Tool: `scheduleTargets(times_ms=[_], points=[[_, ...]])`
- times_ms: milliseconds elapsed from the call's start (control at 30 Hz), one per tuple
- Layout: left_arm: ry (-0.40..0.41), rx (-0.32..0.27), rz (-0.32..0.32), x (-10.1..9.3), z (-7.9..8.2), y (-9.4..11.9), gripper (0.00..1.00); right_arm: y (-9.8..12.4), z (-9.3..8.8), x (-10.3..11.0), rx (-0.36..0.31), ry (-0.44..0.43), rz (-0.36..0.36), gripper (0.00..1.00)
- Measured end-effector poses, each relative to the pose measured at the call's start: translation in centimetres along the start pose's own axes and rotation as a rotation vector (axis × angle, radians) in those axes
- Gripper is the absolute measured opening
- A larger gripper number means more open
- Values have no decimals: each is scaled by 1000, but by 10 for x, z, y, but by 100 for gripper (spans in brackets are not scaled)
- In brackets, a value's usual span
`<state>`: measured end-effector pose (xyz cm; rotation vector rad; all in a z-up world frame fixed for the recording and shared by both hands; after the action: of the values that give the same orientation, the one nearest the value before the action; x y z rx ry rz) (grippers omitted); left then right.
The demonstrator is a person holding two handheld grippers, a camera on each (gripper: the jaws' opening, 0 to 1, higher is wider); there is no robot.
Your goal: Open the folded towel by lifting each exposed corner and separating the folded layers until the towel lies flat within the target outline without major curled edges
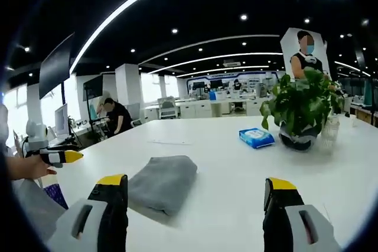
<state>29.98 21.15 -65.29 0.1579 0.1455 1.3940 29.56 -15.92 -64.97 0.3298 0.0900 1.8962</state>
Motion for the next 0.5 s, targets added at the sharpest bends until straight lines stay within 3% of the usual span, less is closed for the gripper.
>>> scheduleTargets(times_ms=[500], points=[[1,22,-9,-1,-3,-1,95,-1,-1,4,13,48,11,93]])
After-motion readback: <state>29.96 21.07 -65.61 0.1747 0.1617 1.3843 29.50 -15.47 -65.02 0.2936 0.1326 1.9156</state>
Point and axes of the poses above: the point that each gripper's makers call its tool centre point, and the gripper's own axes: y roughly backward along the fingers, x roughly to its left, z roughly out of its top, the point moved 4 cm from there along y, roughly backward along the fingers, and after that the axes turned 4 degrees about -y, right-handed, at the moved point
